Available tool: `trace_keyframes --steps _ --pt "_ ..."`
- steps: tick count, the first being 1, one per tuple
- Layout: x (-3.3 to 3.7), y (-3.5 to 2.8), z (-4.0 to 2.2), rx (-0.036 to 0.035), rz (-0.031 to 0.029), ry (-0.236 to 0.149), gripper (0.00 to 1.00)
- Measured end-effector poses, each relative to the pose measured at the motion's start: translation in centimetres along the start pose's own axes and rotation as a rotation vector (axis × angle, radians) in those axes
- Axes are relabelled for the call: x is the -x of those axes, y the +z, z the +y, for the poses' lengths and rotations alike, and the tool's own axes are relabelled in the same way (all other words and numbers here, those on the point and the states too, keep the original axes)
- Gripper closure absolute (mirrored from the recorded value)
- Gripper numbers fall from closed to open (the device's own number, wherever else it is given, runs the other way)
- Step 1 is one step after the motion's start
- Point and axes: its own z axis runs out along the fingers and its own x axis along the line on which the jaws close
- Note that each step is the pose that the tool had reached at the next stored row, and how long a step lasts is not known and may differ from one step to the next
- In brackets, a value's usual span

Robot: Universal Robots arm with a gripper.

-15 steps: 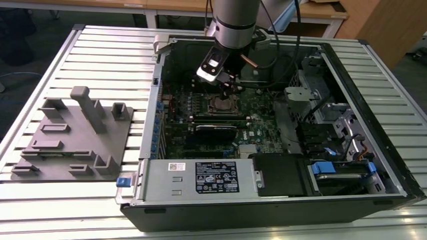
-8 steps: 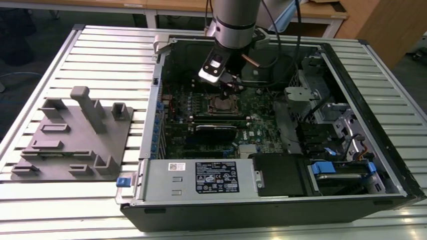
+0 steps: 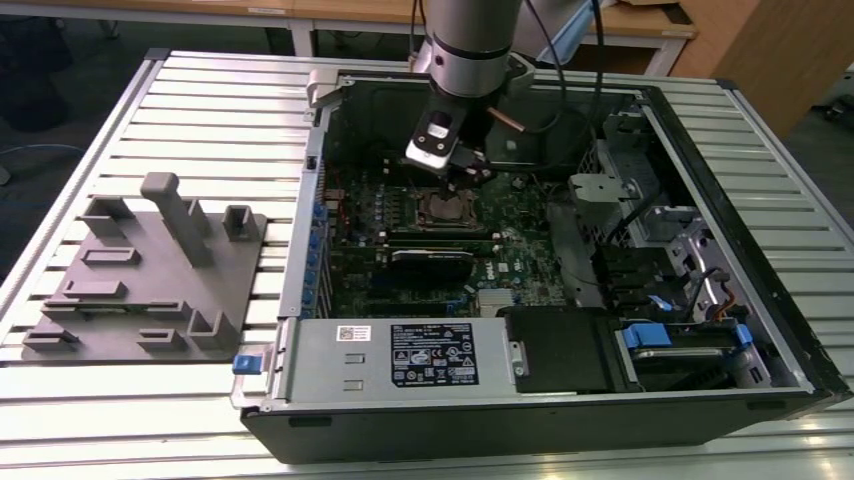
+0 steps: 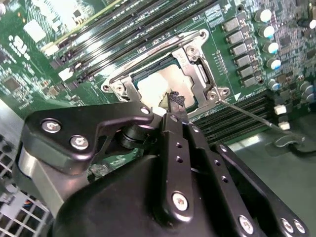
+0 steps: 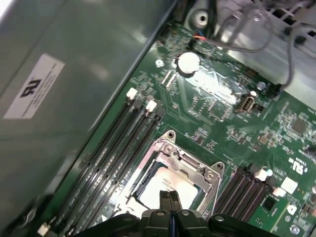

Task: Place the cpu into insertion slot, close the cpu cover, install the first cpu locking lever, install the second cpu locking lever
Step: 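Close the cpu cover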

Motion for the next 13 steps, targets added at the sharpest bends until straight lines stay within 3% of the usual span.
trace_keyframes --steps 13 --pt "0.00 0.03 0.00 -0.0028 0.0052 -0.215 0.89"
